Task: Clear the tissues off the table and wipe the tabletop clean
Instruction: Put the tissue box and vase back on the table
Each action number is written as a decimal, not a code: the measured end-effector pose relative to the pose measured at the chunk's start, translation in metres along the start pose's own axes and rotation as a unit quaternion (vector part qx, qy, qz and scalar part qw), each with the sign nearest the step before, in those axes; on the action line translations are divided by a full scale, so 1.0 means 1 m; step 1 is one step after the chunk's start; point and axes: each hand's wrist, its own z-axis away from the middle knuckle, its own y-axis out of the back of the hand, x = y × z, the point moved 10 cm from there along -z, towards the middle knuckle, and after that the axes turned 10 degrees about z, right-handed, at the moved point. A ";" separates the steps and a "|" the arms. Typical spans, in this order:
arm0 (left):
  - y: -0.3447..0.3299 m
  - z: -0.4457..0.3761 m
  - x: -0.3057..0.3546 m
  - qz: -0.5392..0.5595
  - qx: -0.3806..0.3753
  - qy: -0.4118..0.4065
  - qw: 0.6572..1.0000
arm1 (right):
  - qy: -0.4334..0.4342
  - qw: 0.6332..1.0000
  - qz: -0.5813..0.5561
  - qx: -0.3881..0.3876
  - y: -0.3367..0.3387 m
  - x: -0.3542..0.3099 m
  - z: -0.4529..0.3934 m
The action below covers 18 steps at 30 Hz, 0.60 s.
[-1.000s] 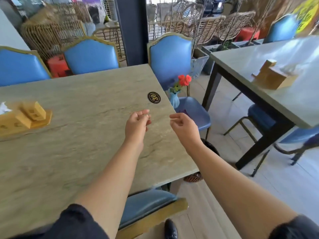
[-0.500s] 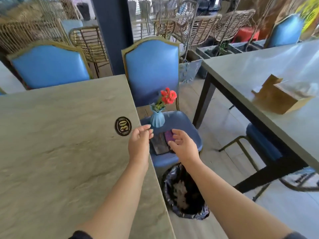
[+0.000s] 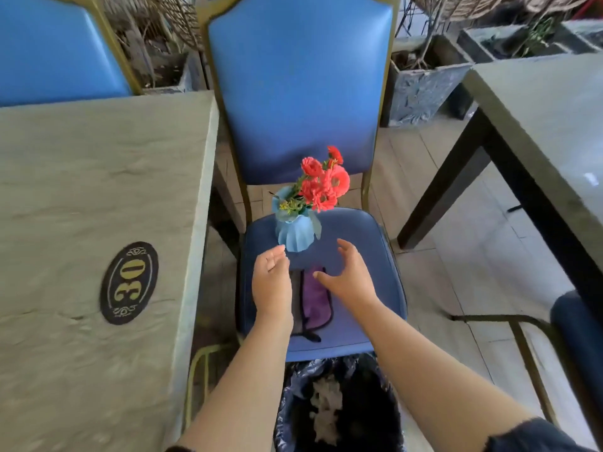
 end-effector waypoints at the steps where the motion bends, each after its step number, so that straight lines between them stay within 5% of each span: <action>1: -0.007 -0.015 -0.011 -0.003 0.005 0.008 1.000 | 0.003 1.000 0.017 -0.009 -0.006 0.008 -0.021; 11: -0.041 -0.136 -0.080 -0.054 0.025 0.014 0.998 | 0.088 0.995 0.021 -0.048 -0.085 0.015 -0.158; 18: -0.047 -0.142 -0.094 -0.082 -0.012 0.008 0.996 | 0.107 0.993 -0.012 -0.041 -0.091 0.021 -0.165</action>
